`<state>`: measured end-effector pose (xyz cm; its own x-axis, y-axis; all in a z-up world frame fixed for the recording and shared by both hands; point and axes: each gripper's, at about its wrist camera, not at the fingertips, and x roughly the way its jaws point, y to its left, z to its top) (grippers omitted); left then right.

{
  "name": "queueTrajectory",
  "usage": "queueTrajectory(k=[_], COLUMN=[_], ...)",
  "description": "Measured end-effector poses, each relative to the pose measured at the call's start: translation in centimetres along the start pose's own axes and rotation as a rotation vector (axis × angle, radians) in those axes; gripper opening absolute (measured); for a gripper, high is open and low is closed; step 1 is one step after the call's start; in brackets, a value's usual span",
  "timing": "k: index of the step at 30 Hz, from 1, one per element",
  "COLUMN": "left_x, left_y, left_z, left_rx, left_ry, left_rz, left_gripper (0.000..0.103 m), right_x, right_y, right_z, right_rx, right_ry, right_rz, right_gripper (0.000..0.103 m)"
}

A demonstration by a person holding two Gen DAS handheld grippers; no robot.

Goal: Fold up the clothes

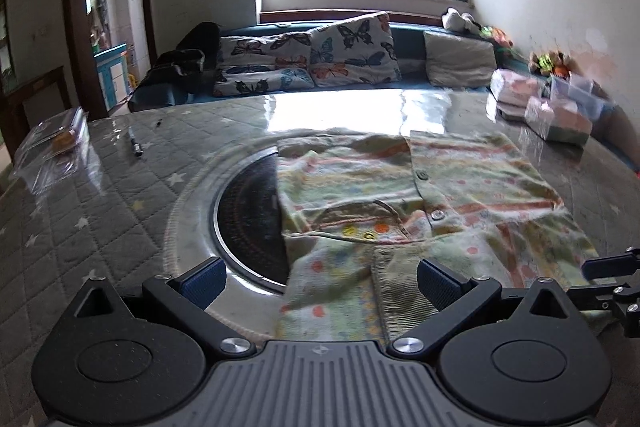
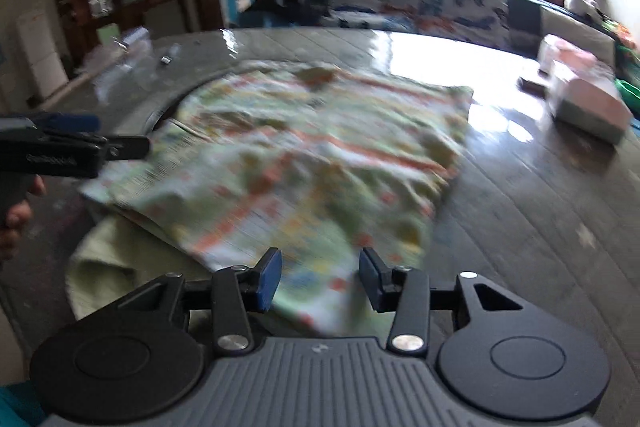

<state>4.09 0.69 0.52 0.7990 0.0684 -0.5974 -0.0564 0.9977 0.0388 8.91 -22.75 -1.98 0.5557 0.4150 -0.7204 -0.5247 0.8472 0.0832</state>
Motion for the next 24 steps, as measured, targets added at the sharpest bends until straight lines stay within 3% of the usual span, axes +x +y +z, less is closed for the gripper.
queueTrajectory(k=[8,14,21,24], left_x=[2.7,3.4,2.2,2.9], left_y=[-1.1,-0.6,-0.6,-2.0], left_z=[-0.8,-0.7,0.7,0.4], left_rx=[0.115,0.122,0.02,0.079], left_ry=[0.035,0.046,0.063,0.073], left_rz=[0.063,0.072,-0.116,-0.107], left_gripper=[0.103,0.103,0.103,0.103], right_x=[-0.9,-1.3,0.7,2.2], right_y=[-1.1,-0.9,-0.8,-0.6], right_z=[-0.5,1.0,3.1,3.4], right_rx=[0.002,-0.017,-0.015,-0.014], right_ry=[0.018,-0.031,-0.071,-0.061], right_rz=[-0.046,-0.054,-0.023,-0.008], right_gripper=[0.044,0.047,0.049,0.05])
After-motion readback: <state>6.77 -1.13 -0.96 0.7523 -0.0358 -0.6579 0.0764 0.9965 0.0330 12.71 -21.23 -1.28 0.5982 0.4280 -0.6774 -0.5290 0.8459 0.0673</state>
